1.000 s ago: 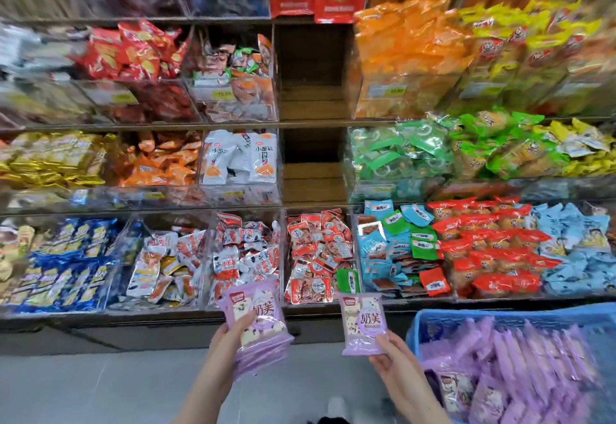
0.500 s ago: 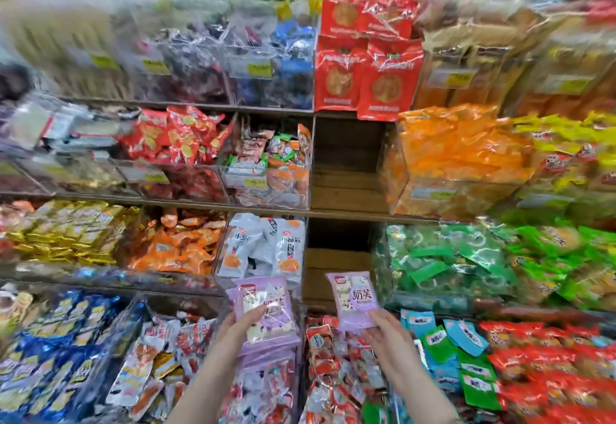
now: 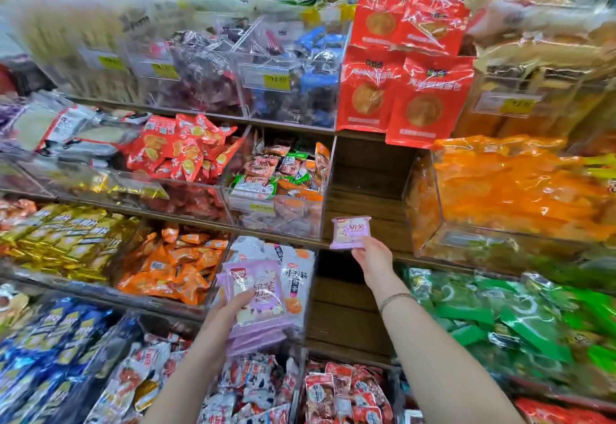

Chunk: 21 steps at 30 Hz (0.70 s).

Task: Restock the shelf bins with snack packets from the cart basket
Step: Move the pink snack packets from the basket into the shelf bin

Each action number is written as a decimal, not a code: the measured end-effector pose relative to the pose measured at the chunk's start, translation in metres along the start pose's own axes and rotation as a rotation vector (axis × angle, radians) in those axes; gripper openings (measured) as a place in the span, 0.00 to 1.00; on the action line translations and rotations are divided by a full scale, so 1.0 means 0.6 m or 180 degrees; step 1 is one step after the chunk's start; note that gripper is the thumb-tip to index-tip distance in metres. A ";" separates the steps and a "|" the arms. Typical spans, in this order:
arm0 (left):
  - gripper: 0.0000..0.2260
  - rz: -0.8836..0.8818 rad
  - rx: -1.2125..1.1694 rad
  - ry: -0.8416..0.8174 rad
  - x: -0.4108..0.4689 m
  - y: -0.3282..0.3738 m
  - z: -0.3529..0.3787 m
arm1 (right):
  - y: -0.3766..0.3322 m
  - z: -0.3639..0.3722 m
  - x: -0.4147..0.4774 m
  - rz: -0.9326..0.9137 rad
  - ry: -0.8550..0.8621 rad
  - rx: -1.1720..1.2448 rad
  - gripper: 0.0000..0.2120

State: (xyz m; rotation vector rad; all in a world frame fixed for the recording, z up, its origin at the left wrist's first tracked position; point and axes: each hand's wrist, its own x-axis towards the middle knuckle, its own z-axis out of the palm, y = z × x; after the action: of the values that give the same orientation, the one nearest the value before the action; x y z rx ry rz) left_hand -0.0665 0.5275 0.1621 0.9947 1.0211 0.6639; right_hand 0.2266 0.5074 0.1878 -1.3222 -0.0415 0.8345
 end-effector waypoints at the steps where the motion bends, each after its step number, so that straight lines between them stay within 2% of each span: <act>1: 0.60 0.0009 -0.0011 -0.0028 0.008 0.005 0.001 | -0.003 0.005 0.006 0.0007 -0.0109 -0.0208 0.16; 3: 0.60 0.0012 -0.0003 -0.0060 0.024 0.012 0.005 | -0.003 0.006 0.012 -0.0329 -0.0195 -0.1277 0.17; 6: 0.59 -0.0039 0.0017 -0.0147 0.046 0.017 0.010 | 0.010 -0.011 0.017 -0.1679 0.0216 -0.3934 0.23; 8: 0.58 -0.0139 0.0023 -0.0159 0.059 0.018 0.014 | 0.017 -0.019 0.012 -0.2478 0.0561 -0.4851 0.27; 10: 0.59 -0.0195 -0.0022 -0.0183 0.071 0.018 0.015 | 0.025 -0.017 0.019 -0.3091 0.0318 -0.5130 0.22; 11: 0.59 -0.0198 -0.0040 -0.0202 0.078 0.018 0.014 | 0.027 -0.013 0.025 -0.3210 0.0113 -0.5205 0.20; 15: 0.55 -0.0273 -0.0138 -0.0254 0.100 0.021 0.017 | 0.019 0.015 0.069 -0.3031 -0.0074 -0.5300 0.22; 21: 0.59 -0.0361 -0.0210 -0.0192 0.135 0.048 0.034 | -0.028 0.077 0.154 -0.2480 -0.0114 -0.5572 0.26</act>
State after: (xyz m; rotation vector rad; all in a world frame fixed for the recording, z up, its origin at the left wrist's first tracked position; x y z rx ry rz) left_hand -0.0156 0.5996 0.1610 0.8875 0.9889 0.5672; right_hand 0.2795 0.5969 0.1767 -2.5632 -1.4913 -0.0735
